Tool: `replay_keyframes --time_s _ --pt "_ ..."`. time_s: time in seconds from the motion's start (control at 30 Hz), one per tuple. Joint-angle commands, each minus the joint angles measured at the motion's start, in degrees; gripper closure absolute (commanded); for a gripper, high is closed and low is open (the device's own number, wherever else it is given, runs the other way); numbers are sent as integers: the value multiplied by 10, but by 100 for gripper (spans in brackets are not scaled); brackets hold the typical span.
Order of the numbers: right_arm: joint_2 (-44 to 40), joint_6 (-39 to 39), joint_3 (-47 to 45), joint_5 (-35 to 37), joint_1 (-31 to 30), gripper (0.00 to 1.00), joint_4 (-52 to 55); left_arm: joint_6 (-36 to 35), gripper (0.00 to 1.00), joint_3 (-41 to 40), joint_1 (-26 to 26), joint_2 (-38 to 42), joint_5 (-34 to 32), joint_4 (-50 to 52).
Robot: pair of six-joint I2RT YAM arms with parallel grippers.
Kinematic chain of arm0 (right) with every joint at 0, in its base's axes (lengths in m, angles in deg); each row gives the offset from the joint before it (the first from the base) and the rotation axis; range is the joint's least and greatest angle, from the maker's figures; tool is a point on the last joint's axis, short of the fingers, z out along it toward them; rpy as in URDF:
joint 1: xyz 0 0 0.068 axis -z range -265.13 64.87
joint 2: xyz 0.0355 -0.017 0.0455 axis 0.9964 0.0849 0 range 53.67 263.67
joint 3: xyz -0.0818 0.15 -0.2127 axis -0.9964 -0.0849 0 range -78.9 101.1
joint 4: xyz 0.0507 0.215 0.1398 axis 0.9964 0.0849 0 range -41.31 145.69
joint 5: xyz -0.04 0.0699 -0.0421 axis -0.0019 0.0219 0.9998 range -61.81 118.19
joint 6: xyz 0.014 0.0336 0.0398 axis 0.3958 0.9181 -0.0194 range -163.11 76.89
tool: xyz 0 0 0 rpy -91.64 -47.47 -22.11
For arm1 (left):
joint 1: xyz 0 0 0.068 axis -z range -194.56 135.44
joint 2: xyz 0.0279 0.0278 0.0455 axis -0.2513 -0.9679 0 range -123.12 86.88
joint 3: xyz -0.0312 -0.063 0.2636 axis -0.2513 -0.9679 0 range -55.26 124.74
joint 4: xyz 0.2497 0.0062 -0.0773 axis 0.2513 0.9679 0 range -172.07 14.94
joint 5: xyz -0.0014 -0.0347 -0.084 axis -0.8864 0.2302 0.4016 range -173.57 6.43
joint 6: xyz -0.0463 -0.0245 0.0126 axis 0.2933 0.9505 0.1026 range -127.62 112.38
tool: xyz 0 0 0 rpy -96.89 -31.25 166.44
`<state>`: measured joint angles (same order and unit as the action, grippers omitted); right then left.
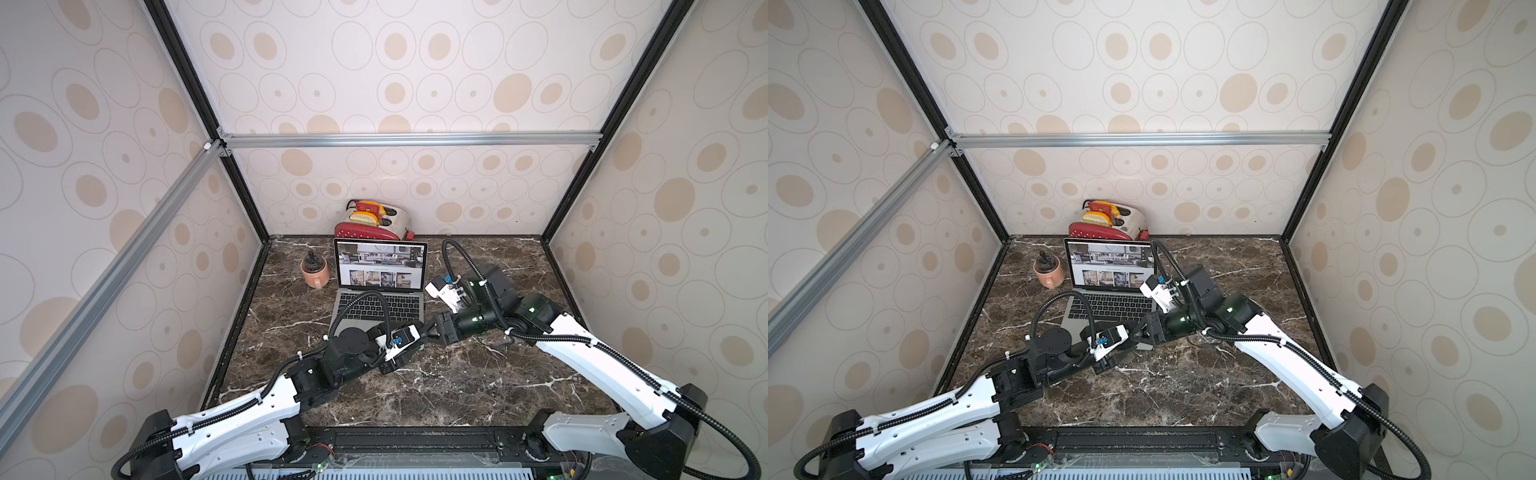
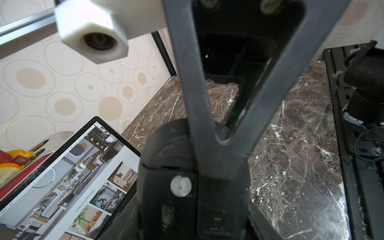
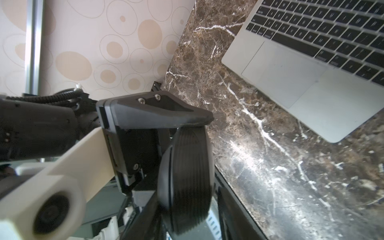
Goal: Insert the wireless mouse receiver into the laptop
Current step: Close the lid on the mouse.
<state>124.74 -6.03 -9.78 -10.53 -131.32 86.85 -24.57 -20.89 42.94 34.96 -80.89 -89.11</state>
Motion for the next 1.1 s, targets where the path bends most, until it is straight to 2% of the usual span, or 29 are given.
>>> replay_keyframes --time_s 0.0,0.17,0.33,0.57,0.77,1.07 --pt "13 -7 -7 4 0 65 15 0 100 30 3 7 6 -23" --pt "23 -1 -5 27 -14 76 12 2 100 30 3 6 8 -26" --pt "47 0 -1 90 -57 80 25 5 100 30 3 10 11 -29" --pt "41 38 -65 119 -91 84 -75 14 100 23 3 25 17 -41" --pt "47 31 -87 155 -111 84 -121 20 100 20 3 32 21 -51" --pt "66 40 -118 137 -125 80 -200 22 100 19 3 34 18 -63"
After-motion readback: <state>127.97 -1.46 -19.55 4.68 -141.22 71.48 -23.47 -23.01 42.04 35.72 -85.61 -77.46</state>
